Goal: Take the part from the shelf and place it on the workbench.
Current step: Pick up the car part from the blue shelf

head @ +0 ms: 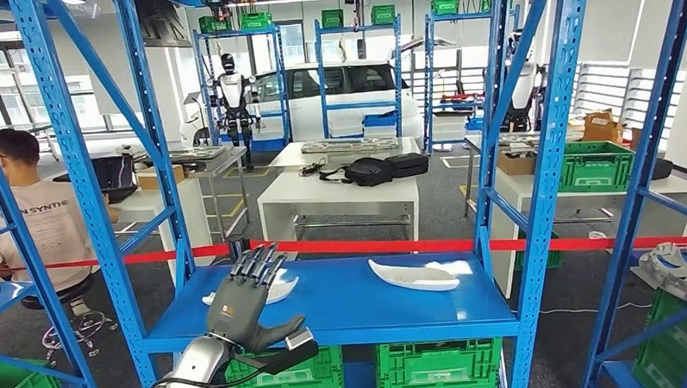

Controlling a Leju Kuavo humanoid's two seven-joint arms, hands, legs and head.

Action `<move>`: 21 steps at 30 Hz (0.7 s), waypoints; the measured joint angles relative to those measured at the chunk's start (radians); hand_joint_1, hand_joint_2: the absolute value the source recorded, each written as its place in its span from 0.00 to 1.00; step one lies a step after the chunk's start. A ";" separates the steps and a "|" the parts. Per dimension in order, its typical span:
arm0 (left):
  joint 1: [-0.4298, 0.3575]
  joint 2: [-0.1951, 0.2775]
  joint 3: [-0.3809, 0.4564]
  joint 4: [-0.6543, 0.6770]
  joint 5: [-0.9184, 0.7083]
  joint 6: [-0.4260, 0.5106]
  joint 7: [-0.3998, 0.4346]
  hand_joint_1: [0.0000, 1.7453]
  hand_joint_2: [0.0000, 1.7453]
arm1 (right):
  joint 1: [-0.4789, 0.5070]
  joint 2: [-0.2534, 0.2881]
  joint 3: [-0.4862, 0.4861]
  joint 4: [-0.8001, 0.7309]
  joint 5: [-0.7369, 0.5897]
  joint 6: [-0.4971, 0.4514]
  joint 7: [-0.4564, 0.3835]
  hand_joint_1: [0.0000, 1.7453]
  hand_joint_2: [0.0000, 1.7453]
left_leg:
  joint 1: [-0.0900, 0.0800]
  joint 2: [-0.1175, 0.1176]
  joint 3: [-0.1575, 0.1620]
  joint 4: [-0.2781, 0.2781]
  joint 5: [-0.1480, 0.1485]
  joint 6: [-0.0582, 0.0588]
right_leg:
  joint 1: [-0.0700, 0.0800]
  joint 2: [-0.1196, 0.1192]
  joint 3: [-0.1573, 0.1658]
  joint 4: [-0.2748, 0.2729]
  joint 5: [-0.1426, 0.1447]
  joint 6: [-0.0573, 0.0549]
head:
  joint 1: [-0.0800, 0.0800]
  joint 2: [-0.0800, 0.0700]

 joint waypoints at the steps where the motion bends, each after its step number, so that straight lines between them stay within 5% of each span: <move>1: -0.003 -0.002 0.000 0.002 0.000 -0.002 0.000 0.00 0.00 | 0.000 0.000 0.000 0.000 -0.003 0.000 0.001 0.00 0.00 | -0.004 0.002 0.014 -0.036 0.007 0.005 | 0.000 -0.001 0.004 -0.003 -0.005 0.006 | 0.000 0.000; 6: -0.014 -0.009 -0.001 0.008 0.000 -0.004 0.000 0.00 0.00 | 0.001 0.000 -0.001 0.000 -0.011 -0.002 0.002 0.00 0.00 | 0.000 0.001 0.060 -0.071 0.003 0.030 | 0.000 -0.002 -0.001 0.048 -0.015 0.031 | 0.002 0.000; 9: -0.019 -0.016 -0.001 0.013 0.000 -0.006 0.000 0.00 0.00 | 0.003 -0.001 -0.001 0.000 -0.012 -0.002 0.002 0.00 0.00 | 0.001 -0.004 0.074 -0.073 -0.009 0.040 | -0.001 0.002 -0.110 0.218 -0.076 0.042 | 0.004 0.000; 11: -0.016 -0.019 -0.001 0.019 0.000 -0.009 0.000 0.00 0.00 | 0.005 -0.002 -0.002 0.000 -0.013 -0.002 0.002 0.00 0.00 | 0.001 -0.008 0.083 -0.072 -0.020 0.039 | -0.002 0.003 -0.165 0.262 -0.079 0.045 | 0.005 0.000; 14: -0.015 -0.022 -0.001 0.025 -0.001 -0.012 0.004 0.00 0.00 | 0.007 -0.002 -0.002 0.000 -0.013 -0.001 0.001 0.00 0.00 | 0.002 -0.012 0.105 -0.066 -0.042 0.029 | -0.004 0.003 -0.131 0.102 0.041 0.045 | 0.007 0.000; 15: -0.016 -0.023 -0.001 0.026 -0.001 -0.012 0.006 0.00 0.00 | 0.006 -0.002 -0.002 0.000 -0.013 0.000 0.000 0.00 0.00 | 0.002 -0.013 0.110 -0.063 -0.050 0.023 | -0.002 0.003 -0.113 0.047 0.059 0.042 | 0.007 0.000; 17: -0.016 -0.023 -0.001 0.030 -0.002 -0.014 0.009 0.00 0.00 | 0.005 -0.002 -0.002 0.000 -0.012 0.002 -0.001 0.00 0.00 | -0.001 -0.014 0.115 -0.060 -0.060 0.009 | 0.001 0.003 -0.094 0.000 0.059 0.030 | 0.007 0.000; 21: -0.019 -0.020 -0.001 0.034 -0.002 -0.015 0.015 0.00 0.00 | 0.005 -0.002 -0.002 0.000 -0.010 0.005 -0.001 0.00 0.00 | -0.001 -0.011 0.104 -0.012 -0.077 -0.014 | -0.003 0.004 -0.066 -0.005 0.064 0.000 | 0.005 0.000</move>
